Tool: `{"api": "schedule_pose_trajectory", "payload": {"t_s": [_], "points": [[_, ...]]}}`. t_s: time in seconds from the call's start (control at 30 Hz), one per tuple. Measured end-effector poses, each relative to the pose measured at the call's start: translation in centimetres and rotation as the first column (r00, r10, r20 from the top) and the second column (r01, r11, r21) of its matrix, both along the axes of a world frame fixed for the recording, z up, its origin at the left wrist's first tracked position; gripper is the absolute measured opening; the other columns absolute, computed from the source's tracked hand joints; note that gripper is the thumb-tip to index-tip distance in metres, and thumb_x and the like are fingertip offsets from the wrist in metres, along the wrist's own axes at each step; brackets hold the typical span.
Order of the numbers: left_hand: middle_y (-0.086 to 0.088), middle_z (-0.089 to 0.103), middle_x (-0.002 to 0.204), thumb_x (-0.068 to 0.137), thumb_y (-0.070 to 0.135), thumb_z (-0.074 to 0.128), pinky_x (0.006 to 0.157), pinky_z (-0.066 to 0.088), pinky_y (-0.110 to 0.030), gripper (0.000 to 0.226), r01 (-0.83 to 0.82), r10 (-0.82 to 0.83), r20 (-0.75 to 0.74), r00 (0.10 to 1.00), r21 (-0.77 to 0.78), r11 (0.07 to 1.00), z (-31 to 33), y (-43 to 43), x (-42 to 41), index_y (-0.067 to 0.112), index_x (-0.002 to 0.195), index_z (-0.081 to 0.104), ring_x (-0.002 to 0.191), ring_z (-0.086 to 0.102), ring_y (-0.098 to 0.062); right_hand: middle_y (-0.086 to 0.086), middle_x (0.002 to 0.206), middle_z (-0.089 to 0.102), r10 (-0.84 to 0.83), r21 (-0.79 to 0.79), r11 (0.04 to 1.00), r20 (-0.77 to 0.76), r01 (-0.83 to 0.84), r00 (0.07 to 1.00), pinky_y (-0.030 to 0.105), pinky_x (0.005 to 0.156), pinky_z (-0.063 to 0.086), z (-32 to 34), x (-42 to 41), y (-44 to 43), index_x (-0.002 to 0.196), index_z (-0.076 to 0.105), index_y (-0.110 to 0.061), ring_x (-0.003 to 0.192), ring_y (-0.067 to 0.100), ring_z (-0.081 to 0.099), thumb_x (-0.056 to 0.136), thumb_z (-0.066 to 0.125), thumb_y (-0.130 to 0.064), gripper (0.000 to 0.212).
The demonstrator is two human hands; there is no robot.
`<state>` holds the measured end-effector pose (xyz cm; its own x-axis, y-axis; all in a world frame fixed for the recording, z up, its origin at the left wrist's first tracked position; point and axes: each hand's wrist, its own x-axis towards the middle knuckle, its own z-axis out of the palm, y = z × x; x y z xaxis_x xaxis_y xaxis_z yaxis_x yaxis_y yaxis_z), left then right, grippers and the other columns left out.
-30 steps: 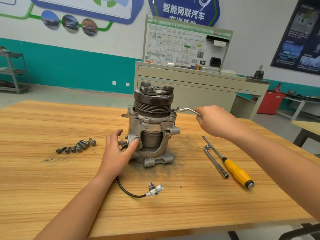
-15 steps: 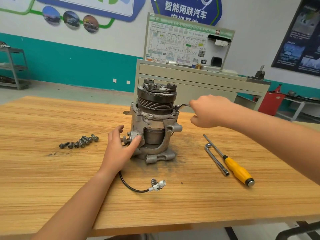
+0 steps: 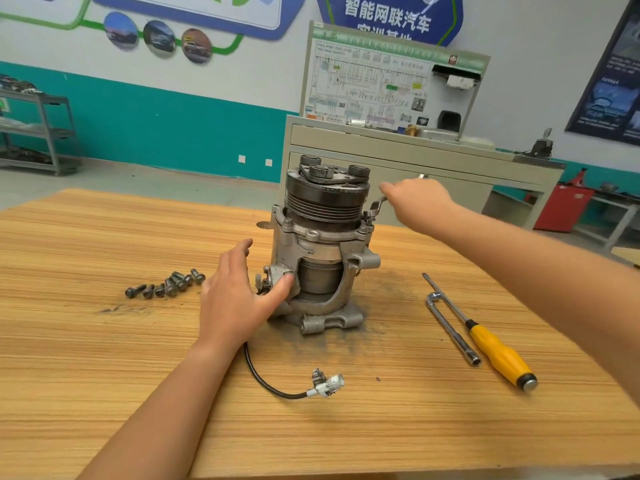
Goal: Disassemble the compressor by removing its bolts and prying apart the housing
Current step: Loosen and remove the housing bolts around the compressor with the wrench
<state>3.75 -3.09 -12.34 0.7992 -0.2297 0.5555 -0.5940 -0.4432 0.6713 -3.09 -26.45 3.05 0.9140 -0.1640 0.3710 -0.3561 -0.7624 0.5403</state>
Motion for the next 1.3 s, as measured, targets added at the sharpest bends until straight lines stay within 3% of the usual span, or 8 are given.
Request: {"api": "schedule_pose_trajectory", "payload": {"t_s": [0.07, 0.2, 0.4, 0.47, 0.6, 0.8, 1.03, 1.3], "points": [[0.002, 0.053, 0.128, 0.082, 0.054, 0.058, 0.105, 0.024, -0.053, 0.065, -0.058, 0.053, 0.076, 0.996, 0.066, 0.996, 0.3, -0.1, -0.2, 0.020, 0.136, 0.041, 0.114, 0.052, -0.018, 0.012, 0.095, 0.063, 0.062, 0.034, 0.997, 0.130, -0.067, 0.990, 0.033, 0.056, 0.036, -1.2, 0.4, -0.6, 0.127, 0.043, -0.006, 0.084, 0.031, 0.059, 0.090, 0.037, 0.005, 0.039], [0.005, 0.060, 0.121, 0.079, 0.055, 0.038, 0.109, 0.015, -0.050, 0.060, -0.019, 0.008, 0.069, 0.998, 0.157, 0.987, 0.7, -0.4, -0.7, 0.019, 0.123, 0.055, 0.113, 0.053, -0.016, 0.013, 0.090, 0.067, 0.110, 0.167, 0.973, 0.284, -0.162, 0.952, 0.031, 0.061, 0.030, -3.4, -0.6, -1.0, 0.132, 0.042, -0.007, 0.077, 0.032, 0.060, 0.097, 0.035, -0.008, 0.035], [-0.006, 0.061, 0.126, 0.073, 0.061, 0.023, 0.110, 0.020, -0.041, 0.082, 0.070, -0.085, 0.085, 0.993, 0.168, 0.983, 1.2, -0.2, -0.1, 0.010, 0.127, 0.057, 0.119, 0.052, -0.022, 0.003, 0.069, 0.051, -0.022, 0.605, 0.712, 0.526, -0.356, 0.850, 0.031, 0.056, 0.034, -4.6, -4.6, 1.1, 0.117, 0.050, -0.009, 0.065, 0.024, 0.051, 0.099, 0.035, -0.020, 0.026], [-0.008, 0.060, 0.127, 0.075, 0.058, 0.025, 0.107, 0.028, -0.043, 0.078, 0.090, -0.096, 0.042, 0.994, 0.134, 0.987, 1.1, -0.2, 0.2, 0.010, 0.128, 0.056, 0.119, 0.051, -0.026, 0.004, 0.072, 0.053, -0.064, 0.687, 0.630, 0.511, -0.362, 0.857, 0.031, 0.056, 0.034, -4.8, -5.9, 2.6, 0.106, 0.054, -0.010, 0.069, 0.024, 0.052, 0.098, 0.037, -0.021, 0.022], [-0.005, 0.060, 0.127, 0.080, 0.051, 0.032, 0.095, 0.041, -0.042, 0.066, 0.129, -0.129, -0.003, 0.992, 0.078, 0.989, 0.8, -0.1, 0.3, 0.015, 0.130, 0.055, 0.118, 0.052, -0.026, 0.005, 0.083, 0.061, -0.011, 0.719, 0.615, 0.419, -0.324, 0.908, 0.032, 0.064, 0.040, -6.0, -7.4, 5.3, 0.094, 0.059, -0.014, 0.081, 0.027, 0.055, 0.098, 0.033, -0.032, 0.031], [0.001, 0.061, 0.119, 0.089, 0.040, 0.057, 0.086, 0.038, -0.027, 0.046, 0.160, -0.160, 0.014, 0.987, -0.019, 0.987, 0.6, 0.4, 0.3, 0.014, 0.127, 0.056, 0.108, 0.052, -0.011, -0.004, 0.061, 0.047, -0.065, 0.741, 0.579, 0.458, -0.340, 0.887, 0.028, 0.048, 0.028, -6.3, -7.9, 6.7, 0.063, 0.043, -0.023, 0.058, 0.015, 0.044, 0.095, 0.040, -0.026, 0.033], [0.008, 0.063, 0.098, 0.079, 0.015, 0.073, 0.078, 0.036, -0.006, 0.027, 0.195, -0.183, 0.143, 0.973, -0.077, 0.978, 1.2, 1.9, -0.3, 0.016, 0.104, 0.064, 0.093, 0.056, -0.007, 0.010, 0.081, 0.061, -0.097, 0.594, 0.772, 0.462, -0.227, 0.881, 0.037, 0.060, 0.044, -5.5, -8.4, 5.7, 0.110, 0.053, -0.012, 0.074, 0.032, 0.057, 0.097, 0.036, -0.022, 0.023], [0.007, 0.062, 0.094, 0.079, 0.016, 0.073, 0.077, 0.036, -0.011, 0.025, 0.178, -0.166, 0.154, 0.974, -0.072, 0.981, 0.8, 1.8, -0.4, 0.012, 0.102, 0.065, 0.091, 0.057, -0.010, 0.007, 0.091, 0.063, -0.089, 0.438, 0.899, 0.249, -0.030, 0.964, 0.035, 0.063, 0.044, -4.1, -7.1, 4.7, 0.118, 0.052, -0.018, 0.083, 0.029, 0.059, 0.094, 0.039, -0.016, 0.027]]}}
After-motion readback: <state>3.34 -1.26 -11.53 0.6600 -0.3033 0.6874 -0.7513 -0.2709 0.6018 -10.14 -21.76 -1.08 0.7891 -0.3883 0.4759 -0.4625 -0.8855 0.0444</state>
